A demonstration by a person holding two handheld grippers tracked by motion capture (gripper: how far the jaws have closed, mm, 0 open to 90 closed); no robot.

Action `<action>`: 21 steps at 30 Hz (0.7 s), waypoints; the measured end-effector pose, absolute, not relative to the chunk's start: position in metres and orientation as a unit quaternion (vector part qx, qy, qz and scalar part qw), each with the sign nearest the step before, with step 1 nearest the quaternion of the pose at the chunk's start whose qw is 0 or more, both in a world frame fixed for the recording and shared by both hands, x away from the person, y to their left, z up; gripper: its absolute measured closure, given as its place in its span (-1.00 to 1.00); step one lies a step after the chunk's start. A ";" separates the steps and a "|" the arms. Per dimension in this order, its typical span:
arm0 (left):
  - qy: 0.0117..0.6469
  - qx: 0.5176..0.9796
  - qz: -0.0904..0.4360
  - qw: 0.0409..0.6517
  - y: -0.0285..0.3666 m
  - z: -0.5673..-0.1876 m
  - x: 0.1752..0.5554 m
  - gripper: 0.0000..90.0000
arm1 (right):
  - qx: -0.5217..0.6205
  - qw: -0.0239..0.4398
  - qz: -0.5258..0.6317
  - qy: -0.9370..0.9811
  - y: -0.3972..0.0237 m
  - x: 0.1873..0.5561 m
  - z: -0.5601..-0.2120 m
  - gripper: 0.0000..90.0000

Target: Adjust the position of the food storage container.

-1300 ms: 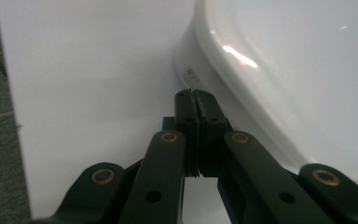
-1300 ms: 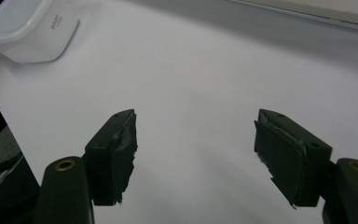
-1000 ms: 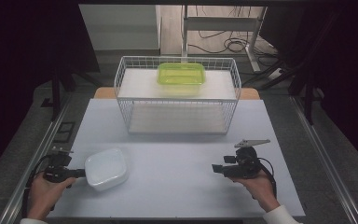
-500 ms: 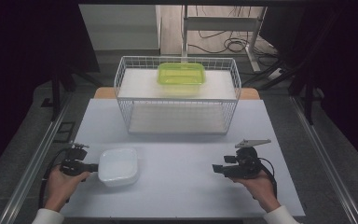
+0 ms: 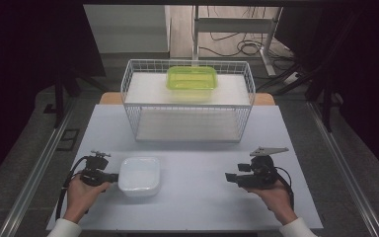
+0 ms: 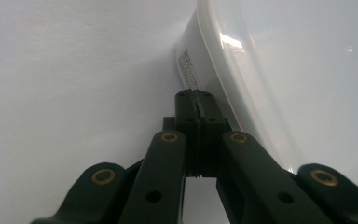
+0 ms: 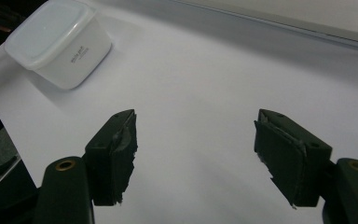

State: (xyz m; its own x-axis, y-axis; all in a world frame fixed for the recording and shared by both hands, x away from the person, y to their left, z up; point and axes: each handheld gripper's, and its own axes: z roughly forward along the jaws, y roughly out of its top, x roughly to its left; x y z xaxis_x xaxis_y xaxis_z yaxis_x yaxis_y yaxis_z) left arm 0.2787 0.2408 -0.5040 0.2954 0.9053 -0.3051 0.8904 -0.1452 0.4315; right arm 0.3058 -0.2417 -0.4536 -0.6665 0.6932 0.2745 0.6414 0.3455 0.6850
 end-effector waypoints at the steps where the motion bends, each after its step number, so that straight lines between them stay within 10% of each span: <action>1: 0.592 0.758 0.012 0.274 0.239 -0.504 0.279 0.98 | 0.407 0.032 0.402 0.819 -0.242 0.306 -0.454 -0.35; 21: 0.560 0.778 -0.006 0.284 0.186 -0.501 0.292 0.98 | 0.406 0.033 0.400 0.821 -0.241 0.306 -0.454 -0.35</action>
State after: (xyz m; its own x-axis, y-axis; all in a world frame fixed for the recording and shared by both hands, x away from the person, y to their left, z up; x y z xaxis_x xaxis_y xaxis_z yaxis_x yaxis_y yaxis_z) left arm 0.2919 0.1861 -0.5012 0.3721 0.8686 -0.3273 0.8753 -0.2109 0.4352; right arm 0.3061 -0.2415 -0.4544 -0.6677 0.6930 0.2718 0.6410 0.3496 0.6833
